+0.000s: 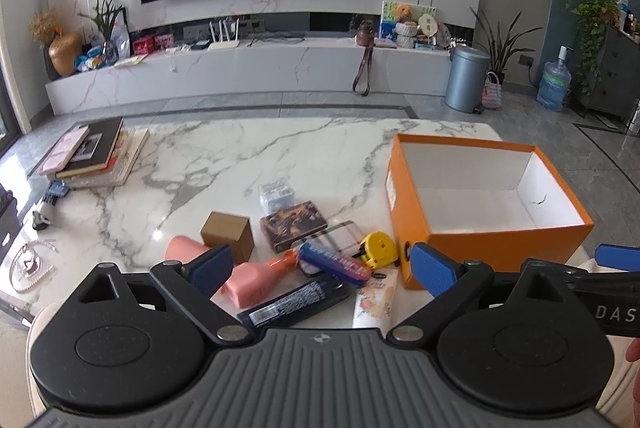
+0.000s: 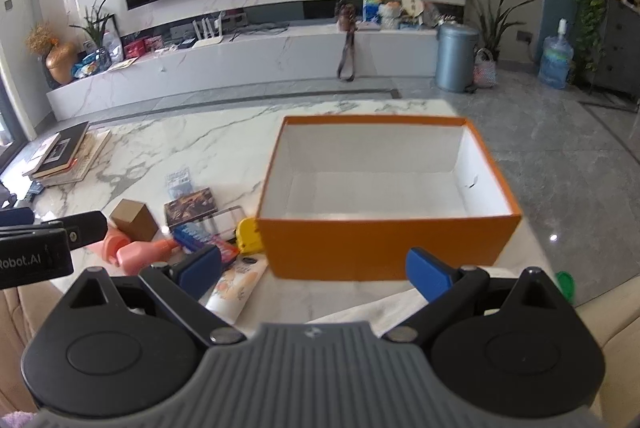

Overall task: Organize rigid objects
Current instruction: 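Move both tools toward the pink bottles beside the orange box, then grasp the pink cylindrical bottle with left tool while right grasps pink spray bottle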

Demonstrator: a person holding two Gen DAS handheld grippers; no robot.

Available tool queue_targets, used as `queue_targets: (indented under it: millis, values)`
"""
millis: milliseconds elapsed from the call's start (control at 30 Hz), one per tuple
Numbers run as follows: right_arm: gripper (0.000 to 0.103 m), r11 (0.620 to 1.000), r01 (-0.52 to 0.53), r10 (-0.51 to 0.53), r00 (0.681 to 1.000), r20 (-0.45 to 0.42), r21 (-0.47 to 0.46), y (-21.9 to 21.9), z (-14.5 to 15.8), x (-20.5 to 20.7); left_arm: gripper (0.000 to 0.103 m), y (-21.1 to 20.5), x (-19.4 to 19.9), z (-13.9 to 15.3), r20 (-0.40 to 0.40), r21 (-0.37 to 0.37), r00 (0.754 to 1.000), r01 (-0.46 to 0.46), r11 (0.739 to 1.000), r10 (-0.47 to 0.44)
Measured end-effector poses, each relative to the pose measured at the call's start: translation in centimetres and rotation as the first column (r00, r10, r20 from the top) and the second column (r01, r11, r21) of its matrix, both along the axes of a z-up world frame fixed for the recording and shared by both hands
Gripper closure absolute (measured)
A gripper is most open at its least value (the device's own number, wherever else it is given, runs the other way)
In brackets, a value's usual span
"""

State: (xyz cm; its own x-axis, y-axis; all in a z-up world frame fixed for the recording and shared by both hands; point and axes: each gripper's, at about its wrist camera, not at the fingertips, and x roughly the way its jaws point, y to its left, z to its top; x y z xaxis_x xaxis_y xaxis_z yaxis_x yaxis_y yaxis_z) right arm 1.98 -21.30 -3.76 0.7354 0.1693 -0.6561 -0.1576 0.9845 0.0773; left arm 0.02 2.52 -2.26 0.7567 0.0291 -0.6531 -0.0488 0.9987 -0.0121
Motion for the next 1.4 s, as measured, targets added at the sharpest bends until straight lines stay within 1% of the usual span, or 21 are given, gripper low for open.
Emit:
queue_targets:
  millis: [100, 133, 167, 200, 267, 333, 400, 433, 500, 567, 633, 700, 767, 833, 867, 900, 1000, 1133, 1200, 1300, 1400]
  values:
    - [0.005, 0.999, -0.024, 0.025, 0.999, -0.029, 0.031, 0.4, -0.8, 0.5, 0.001, 1.9, 0.4, -0.7, -0.026, -0.036, 1.0, -0.015, 0.999, 0.014]
    - [0.006, 0.999, -0.03, 0.031, 0.999, -0.032, 0.041, 0.6, -1.1, 0.7, 0.004, 2.5, 0.5, -1.0, -0.04, -0.049, 0.999, -0.013, 0.999, 0.011]
    - [0.007, 0.998, -0.038, 0.04, 0.999, -0.035, 0.049, 0.8, -1.4, 0.8, 0.012, 3.0, 0.7, -1.3, -0.057, -0.06, 0.998, -0.012, 0.998, 0.008]
    - [0.008, 0.997, -0.049, 0.051, 0.998, -0.042, 0.051, 1.1, -1.7, 1.1, 0.017, 3.4, 0.8, -1.6, -0.073, -0.066, 0.997, -0.014, 0.998, 0.009]
    - [0.019, 0.996, -0.068, 0.072, 0.995, -0.066, 0.056, 1.7, -2.3, 1.7, 0.021, 4.2, 1.1, -2.2, -0.101, -0.076, 0.995, -0.011, 0.997, 0.004]
    - [0.022, 0.993, -0.099, 0.105, 0.99, -0.095, 0.068, 2.5, -3.0, 2.5, 0.024, 5.2, 1.4, -2.9, -0.123, -0.093, 0.992, 0.007, 0.996, -0.018]
    - [0.026, 0.989, -0.131, 0.138, 0.984, -0.109, 0.067, 3.6, -3.5, 3.3, 0.029, 6.0, 1.8, -3.5, -0.137, -0.109, 0.99, 0.017, 0.994, -0.032]
    - [0.029, 0.987, -0.148, 0.155, 0.981, -0.119, 0.066, 4.1, -3.7, 3.8, 0.031, 6.5, 2.1, -3.7, -0.147, -0.117, 0.989, 0.018, 0.993, -0.035]
    - [0.035, 0.982, -0.179, 0.187, 0.972, -0.14, 0.069, 5.4, -4.1, 4.9, 0.035, 7.6, 2.9, -4.1, -0.169, -0.126, 0.986, -0.008, 0.992, -0.013]
    - [0.043, 0.975, -0.209, 0.22, 0.962, -0.16, 0.08, 6.7, -4.5, 6.1, 0.038, 8.8, 3.8, -4.6, -0.198, -0.124, 0.979, -0.063, 0.99, 0.037]
    - [0.044, 0.967, -0.243, 0.253, 0.952, -0.169, 0.079, 8.3, -4.9, 7.2, 0.039, 10.1, 4.7, -4.9, -0.217, -0.139, 0.973, -0.115, 0.984, 0.083]
    - [0.047, 0.957, -0.28, 0.289, 0.941, -0.175, 0.073, 10.0, -5.3, 8.3, 0.044, 11.3, 5.5, -5.2, -0.238, -0.16, 0.965, -0.154, 0.975, 0.113]
    - [0.051, 0.946, -0.314, 0.323, 0.927, -0.192, 0.073, 11.6, -5.8, 9.3, 0.046, 12.6, 6.7, -5.8, -0.264, -0.179, 0.955, -0.185, 0.966, 0.134]
    - [0.053, 0.938, -0.337, 0.347, 0.912, -0.219, 0.083, 13.1, -6.3, 10.4, 0.046, 13.8, 7.8, -6.7, -0.302, -0.196, 0.941, -0.215, 0.957, 0.15]
    - [0.053, 0.936, -0.341, 0.352, 0.907, -0.232, 0.09, 13.8, -6.7, 11.0, 0.046, 14.3, 8.1, -7.0, -0.31, -0.195, 0.939, -0.217, 0.957, 0.15]
    - [0.053, 0.935, -0.34, 0.354, 0.903, -0.245, 0.097, 14.5, -7.0, 11.5, 0.046, 14.6, 8.6, -7.3, -0.316, -0.181, 0.939, -0.203, 0.962, 0.139]
    - [0.053, 0.931, -0.343, 0.366, 0.883, -0.295, 0.129, 16.4, -8.0, 12.9, 0.046, 14.8, 9.8, -7.9, -0.354, -0.117, 0.933, -0.115, 0.986, 0.067]
    - [0.053, 0.928, -0.341, 0.372, 0.858, -0.355, 0.149, 18.6, -9.6, 14.1, 0.044, 16.0, 11.5, -9.1, -0.401, -0.076, 0.916, -0.053, 0.996, 0.018]
    - [0.053, 0.926, -0.345, 0.378, 0.847, -0.374, 0.153, 19.5, -10.2, 14.5, 0.03, 16.7, 12.4, -9.6, -0.417, -0.068, 0.909, -0.039, 0.997, 0.007]
    - [0.053, 0.929, -0.333, 0.371, 0.835, -0.407, 0.163, 20.3, -11.0, 15.2, 0.021, 16.9, 13.7, -10.5, -0.423, -0.081, 0.904, 0.031, 0.996, -0.063]
    - [0.052, 0.935, -0.314, 0.354, 0.826, -0.439, 0.163, 20.9, -11.7, 16.2, 0.016, 16.5, 15.0, -11.5, -0.438, -0.032, 0.893, 0.096, 0.995, -0.1]
